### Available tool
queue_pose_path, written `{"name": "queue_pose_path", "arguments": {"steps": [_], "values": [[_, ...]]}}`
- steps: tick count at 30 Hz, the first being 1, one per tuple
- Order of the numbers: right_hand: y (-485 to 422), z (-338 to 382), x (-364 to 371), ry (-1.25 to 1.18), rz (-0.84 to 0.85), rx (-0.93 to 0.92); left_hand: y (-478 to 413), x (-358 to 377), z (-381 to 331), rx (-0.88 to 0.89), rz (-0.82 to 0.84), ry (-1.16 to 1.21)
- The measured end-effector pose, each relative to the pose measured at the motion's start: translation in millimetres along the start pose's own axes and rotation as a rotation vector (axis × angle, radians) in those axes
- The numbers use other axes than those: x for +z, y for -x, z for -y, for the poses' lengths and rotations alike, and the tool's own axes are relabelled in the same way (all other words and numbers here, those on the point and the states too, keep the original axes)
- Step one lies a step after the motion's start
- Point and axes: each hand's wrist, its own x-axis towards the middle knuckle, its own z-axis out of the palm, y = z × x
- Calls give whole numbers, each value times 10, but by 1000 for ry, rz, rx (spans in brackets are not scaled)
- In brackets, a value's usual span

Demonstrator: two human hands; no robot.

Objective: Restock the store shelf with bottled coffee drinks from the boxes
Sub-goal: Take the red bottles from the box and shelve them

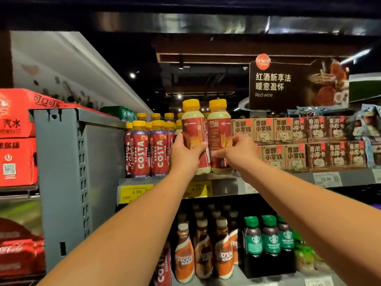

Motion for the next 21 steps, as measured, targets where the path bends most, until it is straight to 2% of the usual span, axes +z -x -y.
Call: {"name": "queue_pose_path", "arguments": {"steps": [7,21], "values": [[-210,-127,178,101,-71,49,-331,63,301,-19,-34,-131],[-367,-333,414,324,-278,14,-554,227,614,-34,-7,-251]]}}
